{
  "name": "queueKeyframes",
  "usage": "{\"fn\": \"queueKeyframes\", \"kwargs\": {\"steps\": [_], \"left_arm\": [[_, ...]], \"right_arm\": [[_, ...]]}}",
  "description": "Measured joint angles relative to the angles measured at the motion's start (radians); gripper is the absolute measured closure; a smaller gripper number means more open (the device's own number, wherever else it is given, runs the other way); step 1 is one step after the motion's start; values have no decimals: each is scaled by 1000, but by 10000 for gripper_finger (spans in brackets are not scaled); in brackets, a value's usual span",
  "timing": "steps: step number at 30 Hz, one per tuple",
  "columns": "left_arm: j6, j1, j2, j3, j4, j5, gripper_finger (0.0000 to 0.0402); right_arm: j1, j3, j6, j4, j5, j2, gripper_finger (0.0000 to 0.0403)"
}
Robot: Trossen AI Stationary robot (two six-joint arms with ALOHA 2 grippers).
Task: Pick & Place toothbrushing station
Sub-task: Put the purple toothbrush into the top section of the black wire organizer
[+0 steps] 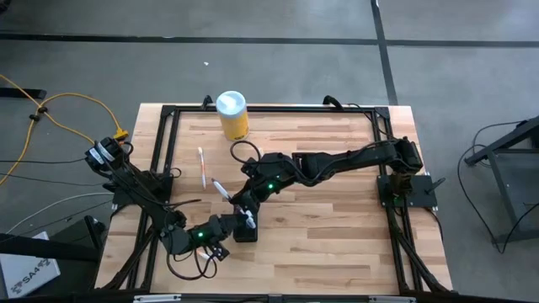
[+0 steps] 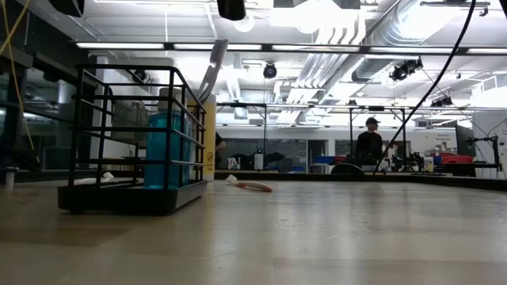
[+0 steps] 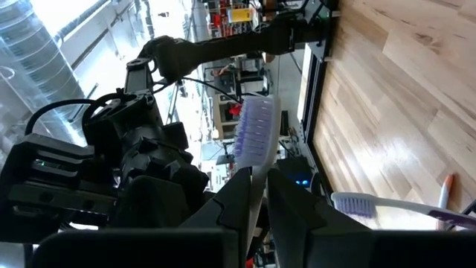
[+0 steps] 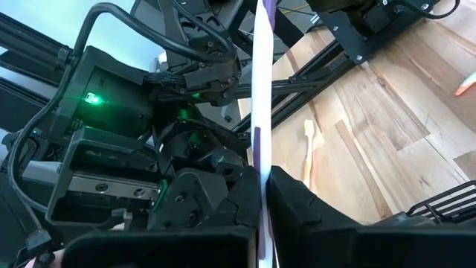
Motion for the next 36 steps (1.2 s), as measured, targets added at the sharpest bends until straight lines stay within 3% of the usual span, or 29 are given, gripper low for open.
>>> {"fn": "queueKeyframes", "kwargs": {"steps": [13,23,36], "left_arm": [[-3,0,0,0,41,3,395],[-8,-28,0,0,45,-7,398],[-3,-90,0,0,42,-135,399]], "right_arm": [[0,-1,4,9,-4,0,394],[1,-1,-2,11,-34,0,343],[-14,-1,-70,10,-129,0,278]]}}
